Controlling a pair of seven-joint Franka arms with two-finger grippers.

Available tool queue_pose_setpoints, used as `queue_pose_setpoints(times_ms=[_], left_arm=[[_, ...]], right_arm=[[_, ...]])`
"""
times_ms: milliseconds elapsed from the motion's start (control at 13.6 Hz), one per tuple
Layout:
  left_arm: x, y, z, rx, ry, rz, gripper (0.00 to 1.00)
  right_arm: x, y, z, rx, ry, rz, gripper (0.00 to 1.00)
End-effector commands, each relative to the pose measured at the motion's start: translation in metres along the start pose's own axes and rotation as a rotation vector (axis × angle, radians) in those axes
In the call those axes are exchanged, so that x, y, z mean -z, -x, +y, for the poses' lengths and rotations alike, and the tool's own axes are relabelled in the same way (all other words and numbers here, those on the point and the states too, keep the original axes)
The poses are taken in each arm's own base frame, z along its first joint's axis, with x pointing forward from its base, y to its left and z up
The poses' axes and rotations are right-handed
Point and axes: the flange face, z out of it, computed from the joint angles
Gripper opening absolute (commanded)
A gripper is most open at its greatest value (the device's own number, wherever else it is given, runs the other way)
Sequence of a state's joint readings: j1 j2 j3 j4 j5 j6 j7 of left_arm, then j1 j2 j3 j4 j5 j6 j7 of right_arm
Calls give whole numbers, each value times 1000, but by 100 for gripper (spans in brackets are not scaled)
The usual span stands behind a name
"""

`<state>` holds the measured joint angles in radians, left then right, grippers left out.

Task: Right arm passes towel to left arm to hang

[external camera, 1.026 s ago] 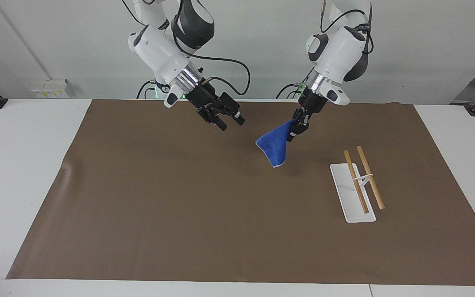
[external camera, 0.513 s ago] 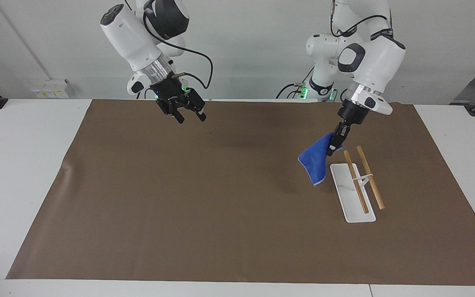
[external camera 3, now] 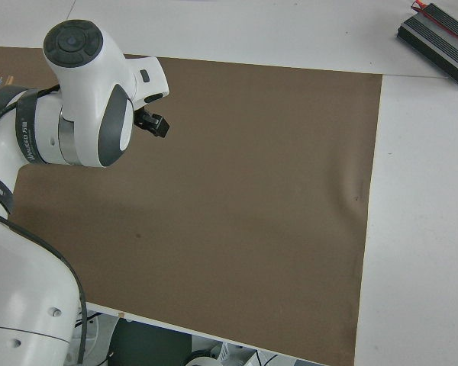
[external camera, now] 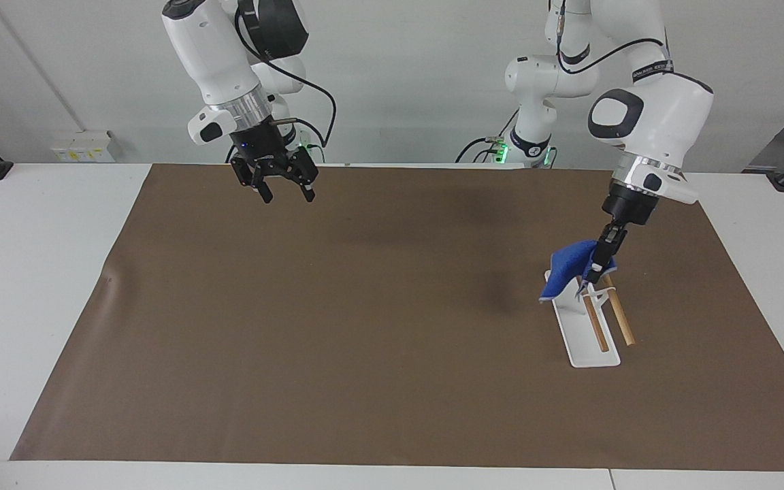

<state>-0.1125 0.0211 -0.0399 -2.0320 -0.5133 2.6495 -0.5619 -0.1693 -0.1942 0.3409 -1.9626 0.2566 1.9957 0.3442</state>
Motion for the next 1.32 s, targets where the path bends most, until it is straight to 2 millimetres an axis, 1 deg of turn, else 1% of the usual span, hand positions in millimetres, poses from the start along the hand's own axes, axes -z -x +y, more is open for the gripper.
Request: queue_pose_setpoints(times_ms=[0,73,147,220,293,367,440,513,660,733,806,880,953,1026,1100,1246], left_arm=[[-19,-38,17,-14,18,43,0],[-23,-48,15,-5,15,54,0],[-21,-55,13,2,15,64,0],[-21,-58,9,6,9,66,0],[-23,-58,6,11,7,67,0],[-26,-57,2,17,0,63,0],[-31,-54,-7,24,-18,52,0],[-35,-50,-16,28,-33,44,0],[-40,-47,-26,23,-41,53,0],[-41,-42,-32,0,-52,46,0],[-43,-40,-36,-30,-59,43,0],[-42,-41,-35,-42,-56,47,0],[-40,-44,-33,-45,-50,56,0],[-36,-50,-30,-55,-42,69,0],[-30,-64,-33,-61,-42,90,0],[-27,-72,-37,-61,-45,102,0]], right_arm=[[16,-23,11,37,76,2,100],[20,-28,15,46,110,6,100],[28,-30,17,55,142,18,100],[38,-38,26,46,158,33,100],[41,-44,31,44,164,34,100],[46,-50,41,29,177,30,100],[51,-54,46,22,190,20,100],[55,-56,43,38,212,21,100],[63,-57,45,53,258,21,100],[65,-59,46,49,265,-5,100],[73,-60,46,43,266,-21,100],[76,-64,52,29,263,-35,100],[75,-60,48,42,271,-48,100],[74,-56,46,52,275,-64,100],[75,-57,50,54,276,-70,100],[70,-55,57,99,273,-98,100]])
